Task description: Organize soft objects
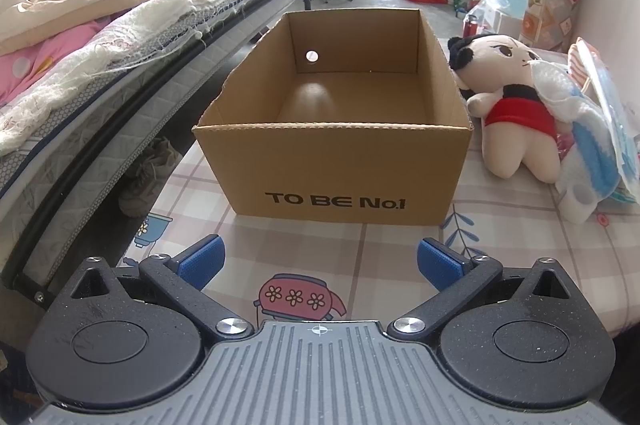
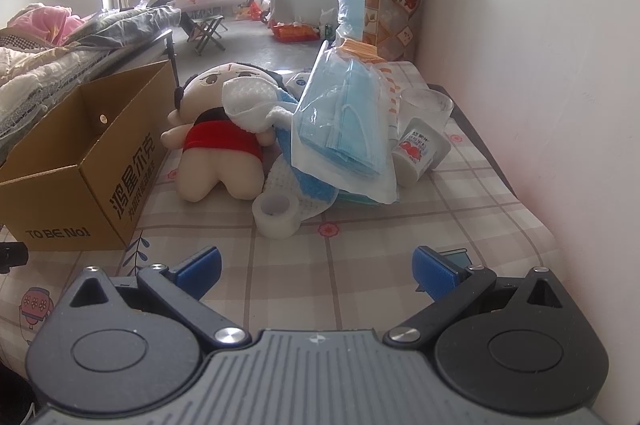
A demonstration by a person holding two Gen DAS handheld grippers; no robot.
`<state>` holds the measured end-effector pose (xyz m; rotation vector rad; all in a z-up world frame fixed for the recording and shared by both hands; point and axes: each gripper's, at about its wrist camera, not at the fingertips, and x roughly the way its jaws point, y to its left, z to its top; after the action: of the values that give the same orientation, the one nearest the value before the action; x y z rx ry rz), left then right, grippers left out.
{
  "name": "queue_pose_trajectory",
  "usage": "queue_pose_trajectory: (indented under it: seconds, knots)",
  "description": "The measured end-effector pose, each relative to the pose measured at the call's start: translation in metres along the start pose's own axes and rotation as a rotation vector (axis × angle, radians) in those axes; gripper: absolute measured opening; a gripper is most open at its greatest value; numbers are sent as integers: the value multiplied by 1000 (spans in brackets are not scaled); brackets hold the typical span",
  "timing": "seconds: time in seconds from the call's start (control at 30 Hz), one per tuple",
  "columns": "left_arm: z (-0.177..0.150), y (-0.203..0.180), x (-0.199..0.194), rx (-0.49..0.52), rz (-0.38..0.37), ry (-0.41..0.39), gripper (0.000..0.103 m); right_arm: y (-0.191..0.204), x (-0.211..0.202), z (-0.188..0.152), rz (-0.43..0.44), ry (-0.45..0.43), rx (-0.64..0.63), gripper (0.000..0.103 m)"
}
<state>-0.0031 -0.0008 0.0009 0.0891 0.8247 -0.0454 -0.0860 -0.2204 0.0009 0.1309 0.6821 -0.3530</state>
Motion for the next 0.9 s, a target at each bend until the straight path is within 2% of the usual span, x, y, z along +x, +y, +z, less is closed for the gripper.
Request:
queue_pose_trajectory:
  seconds: [0.9]
  knots:
    - [3,1,-4,0,5,-7,103,-3,-3,2,0,-6,2,103]
